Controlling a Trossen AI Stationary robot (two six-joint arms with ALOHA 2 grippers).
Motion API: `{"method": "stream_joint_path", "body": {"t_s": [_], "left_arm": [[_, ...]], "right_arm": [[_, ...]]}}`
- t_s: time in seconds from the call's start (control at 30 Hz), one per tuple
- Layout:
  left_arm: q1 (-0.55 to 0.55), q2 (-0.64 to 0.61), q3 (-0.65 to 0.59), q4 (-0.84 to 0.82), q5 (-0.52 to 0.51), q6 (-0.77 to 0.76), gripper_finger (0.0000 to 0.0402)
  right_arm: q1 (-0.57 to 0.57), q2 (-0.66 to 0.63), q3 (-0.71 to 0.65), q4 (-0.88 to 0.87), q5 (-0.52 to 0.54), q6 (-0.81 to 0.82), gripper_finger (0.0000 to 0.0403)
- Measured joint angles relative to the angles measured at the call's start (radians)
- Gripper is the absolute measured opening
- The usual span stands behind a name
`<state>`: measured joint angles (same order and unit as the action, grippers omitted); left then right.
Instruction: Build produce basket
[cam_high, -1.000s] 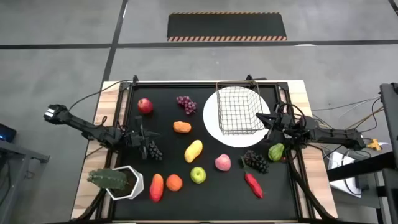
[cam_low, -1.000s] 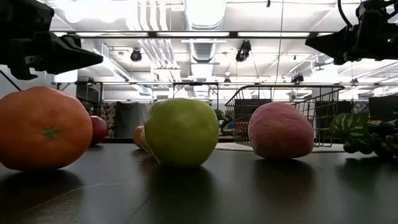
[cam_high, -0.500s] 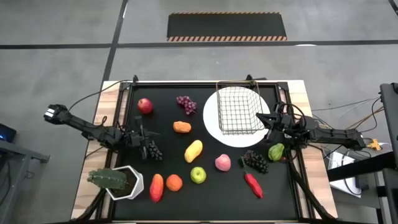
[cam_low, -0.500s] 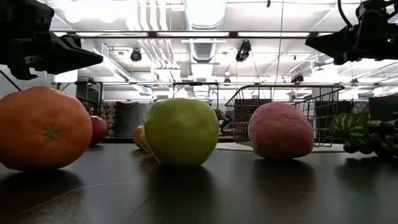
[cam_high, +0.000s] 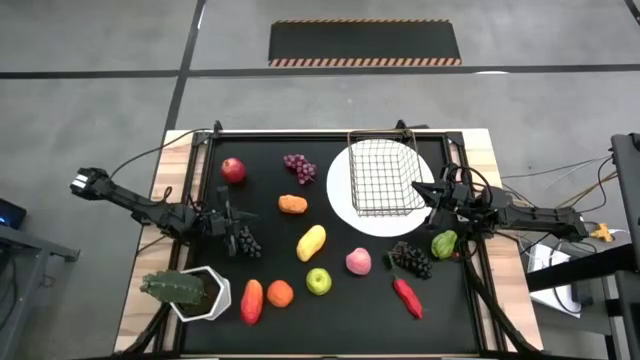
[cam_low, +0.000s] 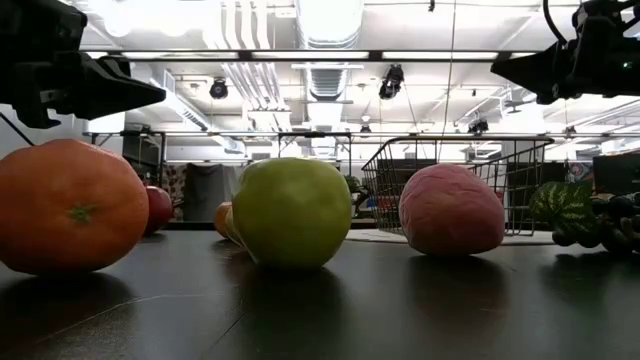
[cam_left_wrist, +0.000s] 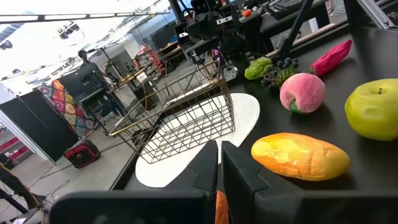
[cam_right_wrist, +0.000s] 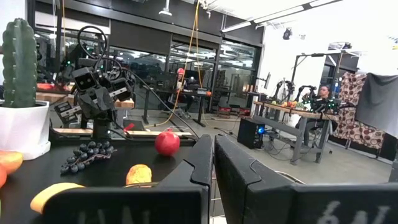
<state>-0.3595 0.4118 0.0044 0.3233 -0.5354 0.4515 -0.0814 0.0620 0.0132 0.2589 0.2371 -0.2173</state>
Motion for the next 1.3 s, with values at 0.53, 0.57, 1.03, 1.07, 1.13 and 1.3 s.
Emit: {"method": "stream_joint_path", "body": {"t_s": [0.53,0.57,1.03,1.07,1.13,1.3], "left_arm": [[0.000,0.000,0.000,0.000,0.000,0.000,0.0004],[0.000,0.000,0.000,0.000,0.000,0.000,0.0004],[0.000,0.000,0.000,0.031,0.011,-0.065,0.0004],[0.000,0.000,0.000,0.051,0.041,-0.178,0.0004],[-0.001,0.000,0.000,0.124,0.059,-0.401,0.0004],[0.001,-0.002,0.000,0.298,0.068,-0.577,0.0004]], "right_arm": [[0.000,0.000,0.000,0.000,0.000,-0.001,0.0009],[0.000,0.000,0.000,0.000,0.000,0.000,0.0009],[0.000,0.000,0.000,-0.036,-0.025,0.546,0.0009],[0.000,0.000,0.000,-0.034,-0.005,0.572,0.0009],[0.000,0.000,0.000,-0.038,0.039,0.559,0.0009],[0.000,0.000,0.000,-0.046,0.075,0.405,0.0009]]}}
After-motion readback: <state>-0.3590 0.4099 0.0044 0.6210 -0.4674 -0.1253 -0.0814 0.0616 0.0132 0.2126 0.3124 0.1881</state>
